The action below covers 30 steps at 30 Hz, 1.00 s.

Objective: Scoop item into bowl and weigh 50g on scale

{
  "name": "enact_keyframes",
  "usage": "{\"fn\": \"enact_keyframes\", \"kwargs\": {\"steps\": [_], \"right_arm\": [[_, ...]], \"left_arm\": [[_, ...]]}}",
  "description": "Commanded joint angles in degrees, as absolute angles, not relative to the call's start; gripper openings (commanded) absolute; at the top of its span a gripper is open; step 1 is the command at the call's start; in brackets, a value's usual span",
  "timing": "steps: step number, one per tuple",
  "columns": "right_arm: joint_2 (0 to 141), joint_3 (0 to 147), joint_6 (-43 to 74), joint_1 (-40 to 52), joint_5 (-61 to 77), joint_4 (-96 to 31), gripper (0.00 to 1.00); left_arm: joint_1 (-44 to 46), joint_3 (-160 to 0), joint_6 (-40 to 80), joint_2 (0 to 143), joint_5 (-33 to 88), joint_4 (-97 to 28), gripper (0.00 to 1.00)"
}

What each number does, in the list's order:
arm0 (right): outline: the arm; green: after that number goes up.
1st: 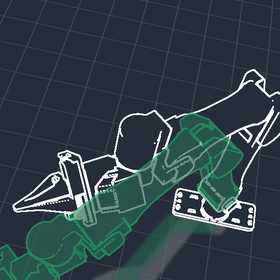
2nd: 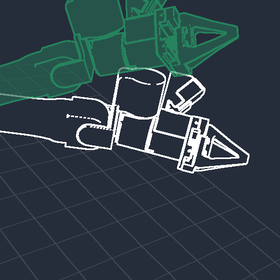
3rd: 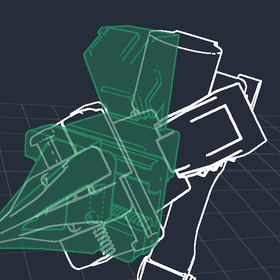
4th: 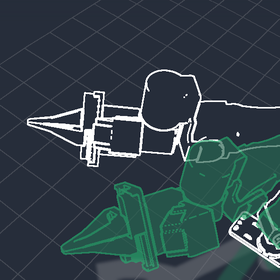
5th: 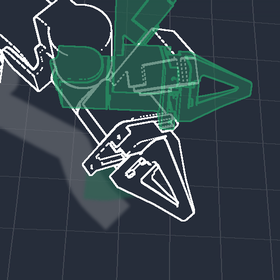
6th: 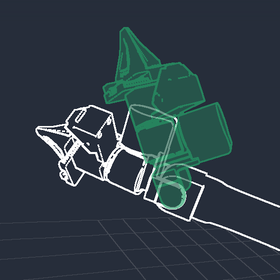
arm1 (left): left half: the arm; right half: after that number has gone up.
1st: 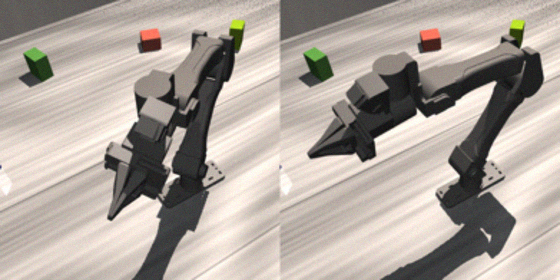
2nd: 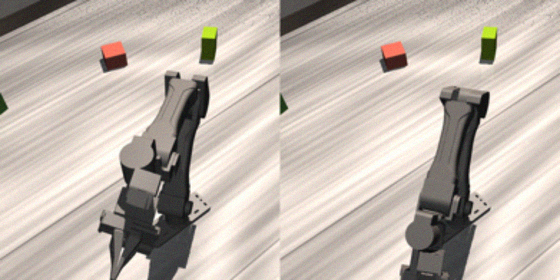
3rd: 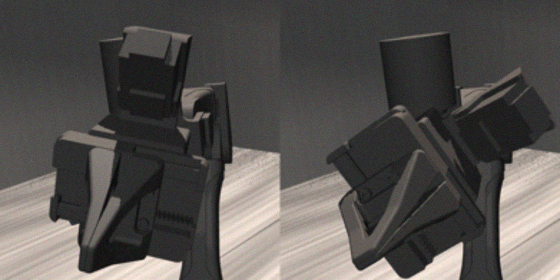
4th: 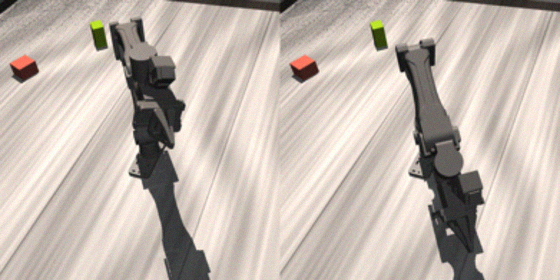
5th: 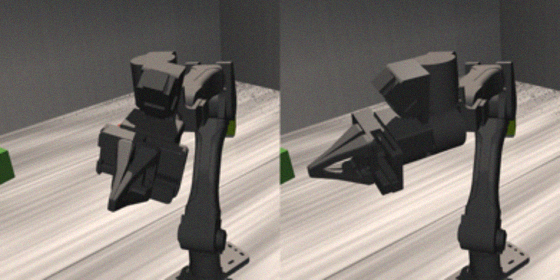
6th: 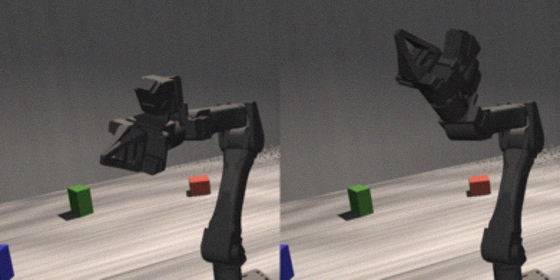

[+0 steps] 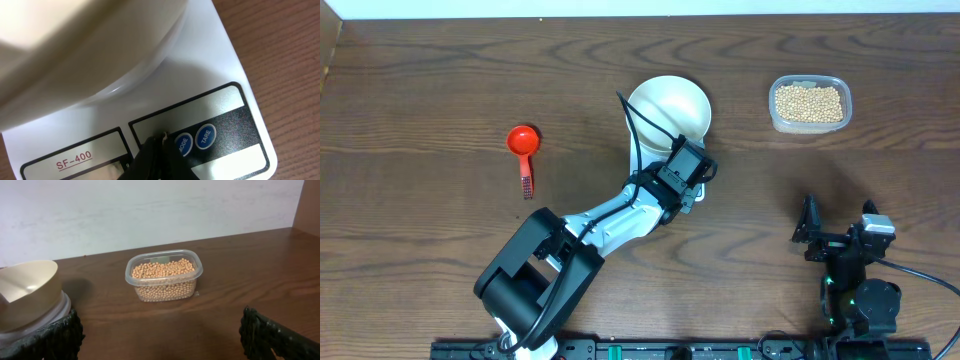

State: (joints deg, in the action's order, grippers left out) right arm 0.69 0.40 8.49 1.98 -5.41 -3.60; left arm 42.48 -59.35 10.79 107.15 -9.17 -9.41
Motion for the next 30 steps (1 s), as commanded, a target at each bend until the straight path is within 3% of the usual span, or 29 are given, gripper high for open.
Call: {"fn": "enact_keyframes", "kwargs": {"steps": [1,30], "right_arm": [[0.32,0.3,8.05,2.46,-5.67,-3.68,0.99],[0.32,0.3,8.05,2.46,-5.67,-3.68,0.99]], "left_arm": [[42.3,-55.22,11.99,113.21,-7.68,-13.04,0.07],[41.39,-54.7,15.38,115.66,-8.32,-12.82,0.07]]}}
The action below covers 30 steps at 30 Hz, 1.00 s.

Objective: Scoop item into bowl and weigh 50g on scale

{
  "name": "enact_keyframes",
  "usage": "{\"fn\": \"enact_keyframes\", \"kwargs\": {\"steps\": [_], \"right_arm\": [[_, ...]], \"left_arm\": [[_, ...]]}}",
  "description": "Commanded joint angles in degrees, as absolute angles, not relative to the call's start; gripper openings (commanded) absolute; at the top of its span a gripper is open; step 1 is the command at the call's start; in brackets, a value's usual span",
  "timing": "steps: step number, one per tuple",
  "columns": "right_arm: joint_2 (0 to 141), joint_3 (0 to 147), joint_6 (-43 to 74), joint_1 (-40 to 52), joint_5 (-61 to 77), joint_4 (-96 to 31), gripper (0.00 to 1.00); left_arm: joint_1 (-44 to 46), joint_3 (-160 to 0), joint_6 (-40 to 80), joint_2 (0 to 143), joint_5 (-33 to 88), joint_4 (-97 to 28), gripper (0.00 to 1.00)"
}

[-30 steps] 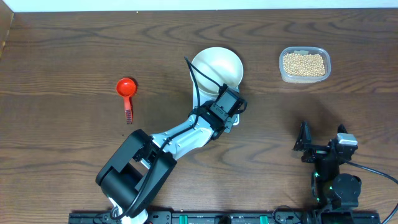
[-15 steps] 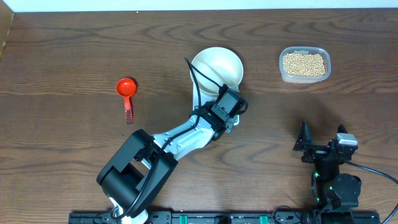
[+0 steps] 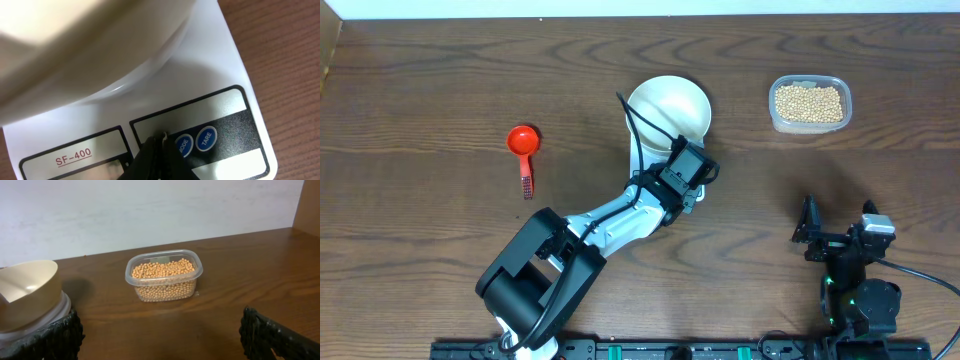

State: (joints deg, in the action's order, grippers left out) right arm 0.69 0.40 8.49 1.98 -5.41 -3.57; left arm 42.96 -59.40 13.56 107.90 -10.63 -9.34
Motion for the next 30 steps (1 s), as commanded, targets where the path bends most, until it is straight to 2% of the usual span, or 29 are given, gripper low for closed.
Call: {"fn": "enact_keyframes", "kwargs": {"steps": [1,30], "right_arm": [[0.32,0.3,8.05,2.46,-5.67,-3.68,0.99],[0.32,0.3,8.05,2.46,-5.67,-3.68,0.99]], "left_arm": [[41.39,-54.7,15.49,115.66,-8.1,-12.82,0.07],[41.36,-54.7,22.46,115.66,-12.97,-16.71,0.07]]}}
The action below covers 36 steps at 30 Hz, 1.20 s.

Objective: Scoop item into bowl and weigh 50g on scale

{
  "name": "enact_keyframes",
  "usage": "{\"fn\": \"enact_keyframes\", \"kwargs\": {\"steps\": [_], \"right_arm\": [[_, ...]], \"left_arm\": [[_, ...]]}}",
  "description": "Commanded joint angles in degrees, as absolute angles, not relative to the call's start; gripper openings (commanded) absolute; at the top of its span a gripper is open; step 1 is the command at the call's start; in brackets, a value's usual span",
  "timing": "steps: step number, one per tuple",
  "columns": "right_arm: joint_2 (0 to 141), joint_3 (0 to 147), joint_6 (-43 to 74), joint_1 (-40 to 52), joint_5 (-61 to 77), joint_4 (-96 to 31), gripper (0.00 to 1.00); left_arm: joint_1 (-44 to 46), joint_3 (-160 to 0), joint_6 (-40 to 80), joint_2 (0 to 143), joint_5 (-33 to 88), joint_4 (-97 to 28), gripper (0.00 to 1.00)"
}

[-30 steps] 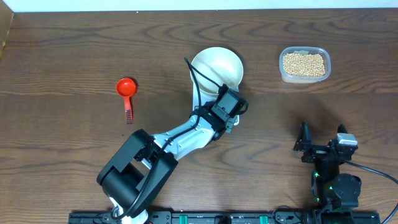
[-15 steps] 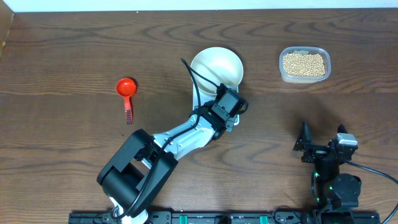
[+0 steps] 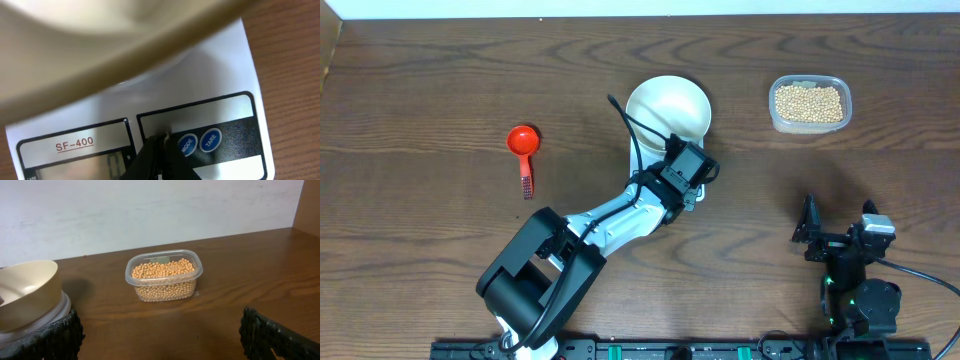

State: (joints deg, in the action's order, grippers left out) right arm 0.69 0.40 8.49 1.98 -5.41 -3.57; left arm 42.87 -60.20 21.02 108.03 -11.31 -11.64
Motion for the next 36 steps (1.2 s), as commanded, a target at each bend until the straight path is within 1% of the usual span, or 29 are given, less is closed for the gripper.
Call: {"fn": "enact_keyframes", "kwargs": {"steps": [1,12,23,30,36], "right_arm": [[0.32,0.3,8.05,2.46,-5.67,-3.68,0.99],[0.32,0.3,8.05,2.46,-5.67,-3.68,0.99],[0.32,0.3,8.05,2.46,-5.69,-3.68,0.99],[0.32,0.3,8.05,2.46,-5.69,-3.68,0.99],[0.32,0.3,8.05,2.46,-5.67,-3.68,0.99]], "left_arm": [[41.36,-54.7,23.27,115.66,-13.41,-16.75,0.07],[41.36,-54.7,22.39,115.66,-13.5,-14.37,0.07],[41.43,-54.7,18.37,115.66,-8.08,-12.53,0.07],[41.43,-54.72,17.89,115.48,-7.92,-12.53,0.07],[41.43,-54.72,16.93,109.58,-7.92,-13.34,0.07]]}}
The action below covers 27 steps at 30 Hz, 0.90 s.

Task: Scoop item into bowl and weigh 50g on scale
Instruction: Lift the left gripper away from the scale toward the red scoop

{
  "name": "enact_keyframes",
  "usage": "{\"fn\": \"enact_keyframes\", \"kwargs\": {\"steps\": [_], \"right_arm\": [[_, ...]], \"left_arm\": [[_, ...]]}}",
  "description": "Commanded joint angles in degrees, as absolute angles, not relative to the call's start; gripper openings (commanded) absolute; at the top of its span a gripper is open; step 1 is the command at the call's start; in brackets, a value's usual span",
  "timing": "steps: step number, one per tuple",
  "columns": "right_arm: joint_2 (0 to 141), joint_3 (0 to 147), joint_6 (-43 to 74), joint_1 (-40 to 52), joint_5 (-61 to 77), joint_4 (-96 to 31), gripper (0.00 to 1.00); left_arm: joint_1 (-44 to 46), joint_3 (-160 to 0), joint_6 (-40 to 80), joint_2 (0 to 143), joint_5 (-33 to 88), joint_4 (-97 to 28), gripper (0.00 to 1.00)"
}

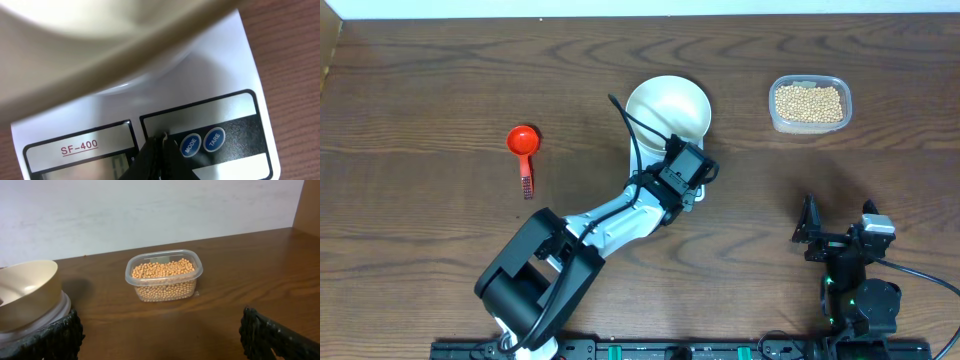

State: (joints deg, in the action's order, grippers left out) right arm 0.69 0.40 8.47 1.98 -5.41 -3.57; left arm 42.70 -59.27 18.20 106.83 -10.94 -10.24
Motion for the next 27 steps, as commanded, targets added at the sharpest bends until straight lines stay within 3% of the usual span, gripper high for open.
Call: {"fn": "enact_keyframes", "kwargs": {"steps": [1,16,27], "right_arm": [[0.32,0.3,8.05,2.46,-5.67,-3.68,0.99],[0.32,0.3,8.05,2.46,-5.67,-3.68,0.99],[0.32,0.3,8.05,2.46,-5.69,-3.68,0.99]], "left_arm": [[41.43,-54.74,16.73,107.81,-7.92,-13.61,0.07],[38.72,-54.74,16.56,72.58,-8.64,-22.24,0.07],[18.85,-54.74,17.56,61.87,-26.57,-21.63,0.07]]}}
